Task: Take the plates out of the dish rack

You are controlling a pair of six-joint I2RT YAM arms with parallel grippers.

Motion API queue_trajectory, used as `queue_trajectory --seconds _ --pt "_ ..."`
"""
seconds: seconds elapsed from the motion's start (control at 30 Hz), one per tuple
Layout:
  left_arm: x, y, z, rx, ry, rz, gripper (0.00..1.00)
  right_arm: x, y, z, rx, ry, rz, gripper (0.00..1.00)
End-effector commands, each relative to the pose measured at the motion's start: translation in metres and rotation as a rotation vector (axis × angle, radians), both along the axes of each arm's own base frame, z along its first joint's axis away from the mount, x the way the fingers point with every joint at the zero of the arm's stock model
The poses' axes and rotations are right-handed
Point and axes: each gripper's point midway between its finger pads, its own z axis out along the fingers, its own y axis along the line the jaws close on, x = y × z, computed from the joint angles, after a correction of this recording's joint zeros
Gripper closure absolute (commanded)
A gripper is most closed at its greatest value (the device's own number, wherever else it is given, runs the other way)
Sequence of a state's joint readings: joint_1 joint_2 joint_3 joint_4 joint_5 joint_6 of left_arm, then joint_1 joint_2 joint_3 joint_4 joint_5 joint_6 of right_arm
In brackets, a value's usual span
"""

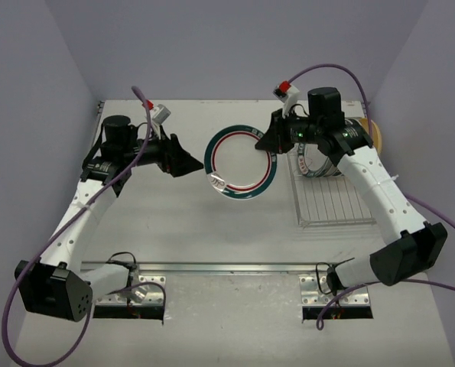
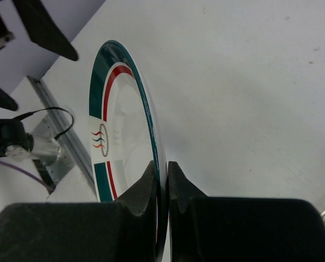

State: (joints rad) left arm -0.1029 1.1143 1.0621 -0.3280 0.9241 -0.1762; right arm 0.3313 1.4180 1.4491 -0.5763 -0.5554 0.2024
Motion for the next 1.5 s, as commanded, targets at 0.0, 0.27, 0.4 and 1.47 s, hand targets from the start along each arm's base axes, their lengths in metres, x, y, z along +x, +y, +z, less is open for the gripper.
queue_trajectory --seconds 0.0,0.27,0.4,1.47 --pt "0.002 -0.013 0.012 -0.005 -0.044 -0.071 0.11 -0.013 0.028 0.035 0.138 -0.056 0.136 1.0" --pt "0.006 -0.034 -0.009 0.043 -0.006 -0.119 0.34 -0.028 0.052 0.025 0.153 -0.018 0.234 1.0" --pt "0.007 -0.035 -0.012 0.037 0.006 -0.129 0.5 -0.026 0.057 0.024 0.168 0.004 0.249 1.0" --pt "0.215 0.164 -0.205 0.146 0.483 0.58 1.0 0.052 -0.175 -0.03 -0.2 0.008 -0.654 0.01"
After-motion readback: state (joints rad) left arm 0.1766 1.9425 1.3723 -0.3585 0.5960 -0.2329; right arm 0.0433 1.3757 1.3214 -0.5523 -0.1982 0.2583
